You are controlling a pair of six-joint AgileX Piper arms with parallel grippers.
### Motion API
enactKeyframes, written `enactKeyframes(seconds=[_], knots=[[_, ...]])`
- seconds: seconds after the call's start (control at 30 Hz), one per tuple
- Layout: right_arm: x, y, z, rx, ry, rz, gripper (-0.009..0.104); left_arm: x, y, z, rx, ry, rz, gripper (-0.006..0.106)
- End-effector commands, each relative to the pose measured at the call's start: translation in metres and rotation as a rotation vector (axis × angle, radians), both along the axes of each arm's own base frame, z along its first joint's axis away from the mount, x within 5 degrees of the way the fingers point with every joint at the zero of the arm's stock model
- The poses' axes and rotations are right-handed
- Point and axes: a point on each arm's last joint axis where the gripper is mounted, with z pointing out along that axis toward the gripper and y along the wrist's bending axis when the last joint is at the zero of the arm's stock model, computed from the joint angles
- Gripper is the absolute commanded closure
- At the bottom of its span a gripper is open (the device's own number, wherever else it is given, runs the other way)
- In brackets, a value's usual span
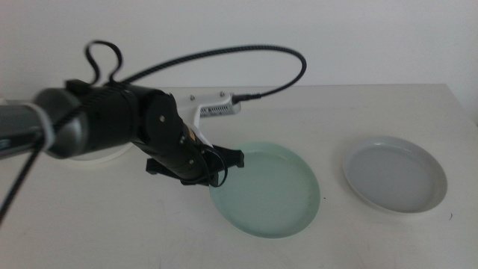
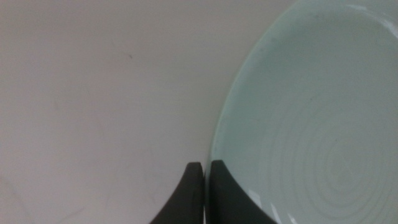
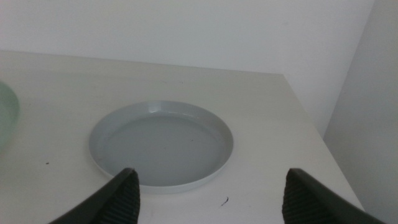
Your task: Stack the three bowls on top of each other.
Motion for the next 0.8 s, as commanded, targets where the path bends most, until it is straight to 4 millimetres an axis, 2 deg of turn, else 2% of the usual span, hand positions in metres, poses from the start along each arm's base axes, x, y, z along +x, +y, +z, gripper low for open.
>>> enactKeyframes(seconds=[0.0, 0.23, 0.37, 0.47, 0.57, 0.63, 0.7, 0.77], knots=[[0.002, -0.002, 0.007, -0.012, -0.059, -0.021, 0.037, 0.007, -0.007, 0.010, -0.076, -0.065, 0.039, 0.100], [0.002, -0.002, 0.007, -0.012, -0.059, -0.021, 0.037, 0.015, -0.011, -0.014, -0.065, -0.029, 0.056, 0.100], [0.002, -0.002, 0.007, -0.012, -0.059, -0.021, 0.037, 0.015, -0.011, -0.017, -0.059, -0.023, 0.054, 0.090], [0.002, -0.002, 0.007, -0.012, -0.059, -0.021, 0.037, 0.016, -0.011, -0.017, -0.049, -0.027, 0.043, 0.071], [0.002, -0.002, 0.007, -0.012, -0.059, -0.021, 0.037, 0.015, -0.011, -0.018, -0.041, -0.027, 0.033, 0.039], [0.002, -0.002, 0.007, -0.012, -0.059, -0.021, 0.037, 0.015, -0.010, -0.017, -0.026, -0.036, 0.009, 0.012], [0.002, -0.002, 0.007, -0.012, -0.059, -0.021, 0.037, 0.014, -0.010, -0.011, -0.027, -0.051, -0.003, -0.005], [0.002, -0.002, 0.007, -0.012, -0.059, -0.021, 0.037, 0.012, -0.008, -0.002, -0.033, -0.076, -0.016, -0.004]])
